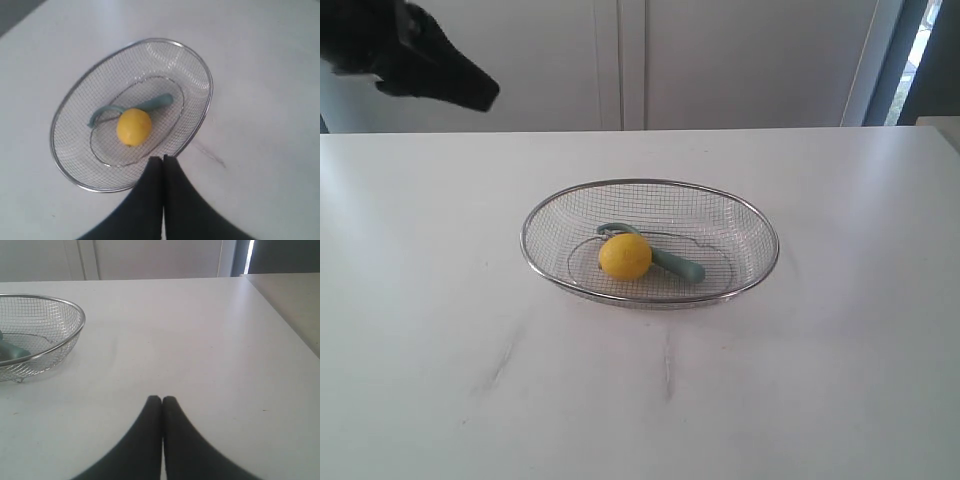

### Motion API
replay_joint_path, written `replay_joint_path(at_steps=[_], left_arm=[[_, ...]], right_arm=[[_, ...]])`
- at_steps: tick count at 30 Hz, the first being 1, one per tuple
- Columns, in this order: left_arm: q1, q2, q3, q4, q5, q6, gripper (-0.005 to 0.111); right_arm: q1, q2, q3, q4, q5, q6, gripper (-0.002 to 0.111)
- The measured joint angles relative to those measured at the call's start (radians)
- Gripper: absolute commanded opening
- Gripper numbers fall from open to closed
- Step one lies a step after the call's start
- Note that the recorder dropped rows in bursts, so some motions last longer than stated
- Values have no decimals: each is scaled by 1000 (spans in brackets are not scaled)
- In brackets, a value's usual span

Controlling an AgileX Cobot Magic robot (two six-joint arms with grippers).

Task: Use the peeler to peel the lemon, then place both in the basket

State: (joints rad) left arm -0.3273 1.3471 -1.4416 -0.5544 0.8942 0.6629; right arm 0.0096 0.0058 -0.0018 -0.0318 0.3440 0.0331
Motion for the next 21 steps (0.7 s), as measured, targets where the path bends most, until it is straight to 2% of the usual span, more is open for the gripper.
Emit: replay_joint_path(at_steps=[5, 7, 11, 16, 21], left_arm=[[8, -224, 0, 0, -6, 35, 0], [61, -345, 0, 0, -21, 125, 0], [155, -449, 32, 0, -39, 157, 0], [259, -570, 178, 0, -122, 168, 0], [291, -666, 402, -25, -295, 171, 0]], right_arm=[[0, 0, 0, 0, 0, 0, 0], [0, 0, 0, 0, 0, 0, 0], [0, 0, 0, 0, 0, 0, 0], [0, 0, 0, 0, 0, 0, 0], [0, 0, 0, 0, 0, 6, 0]])
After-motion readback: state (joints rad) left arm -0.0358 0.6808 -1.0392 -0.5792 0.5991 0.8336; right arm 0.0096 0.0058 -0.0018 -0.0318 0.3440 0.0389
